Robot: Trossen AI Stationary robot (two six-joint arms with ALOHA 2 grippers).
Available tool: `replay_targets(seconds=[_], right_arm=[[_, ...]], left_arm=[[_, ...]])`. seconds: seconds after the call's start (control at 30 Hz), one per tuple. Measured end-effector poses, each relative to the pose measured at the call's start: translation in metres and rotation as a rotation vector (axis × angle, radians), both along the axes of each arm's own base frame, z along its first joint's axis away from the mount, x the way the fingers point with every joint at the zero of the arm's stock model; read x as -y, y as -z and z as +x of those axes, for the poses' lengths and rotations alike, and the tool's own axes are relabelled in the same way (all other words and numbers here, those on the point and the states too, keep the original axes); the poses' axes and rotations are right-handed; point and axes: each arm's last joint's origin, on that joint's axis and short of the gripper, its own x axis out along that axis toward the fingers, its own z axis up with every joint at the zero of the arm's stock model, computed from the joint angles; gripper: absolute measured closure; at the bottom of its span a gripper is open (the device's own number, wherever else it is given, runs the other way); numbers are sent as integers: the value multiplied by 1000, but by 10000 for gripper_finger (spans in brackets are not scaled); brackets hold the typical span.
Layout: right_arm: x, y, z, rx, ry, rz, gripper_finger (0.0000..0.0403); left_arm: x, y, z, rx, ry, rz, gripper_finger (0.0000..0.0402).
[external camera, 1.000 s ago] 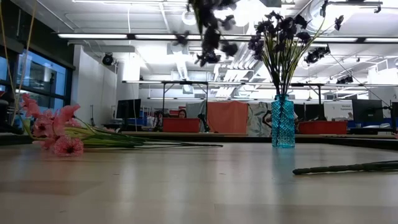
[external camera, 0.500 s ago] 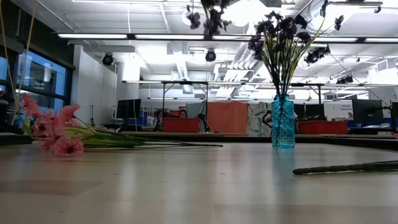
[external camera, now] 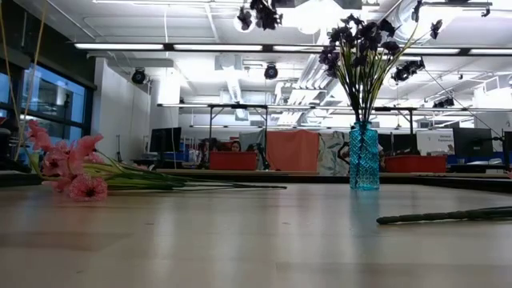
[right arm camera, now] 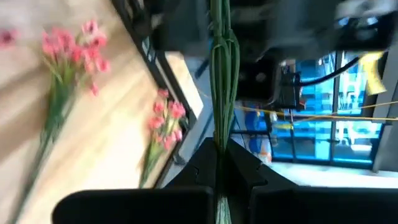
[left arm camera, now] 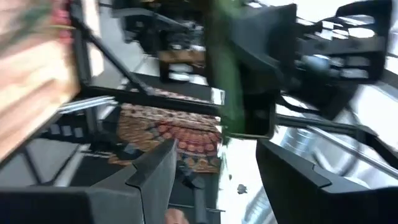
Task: Sort flowers into vase by color
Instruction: Put the violet flowers into the blue vase
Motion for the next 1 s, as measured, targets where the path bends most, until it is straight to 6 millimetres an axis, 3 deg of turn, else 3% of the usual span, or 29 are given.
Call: replay_targets(seconds=[0.13,0.63,0.77,1.0], right_arm=[[-1,3,1,-26,-10,-53,401],[-11,2,2,-19,-56,-109,401],[-13,2,2,-23,-68,-124,401],[-13,1,2,-19,-63,-126,400]], left_arm=[[0,-4,6,75,-6,-8,193],[1,1,14,53,-4,-20,198],[0,3,14,44,-22,-13,236],[1,3,14,36,-24,-3,351]])
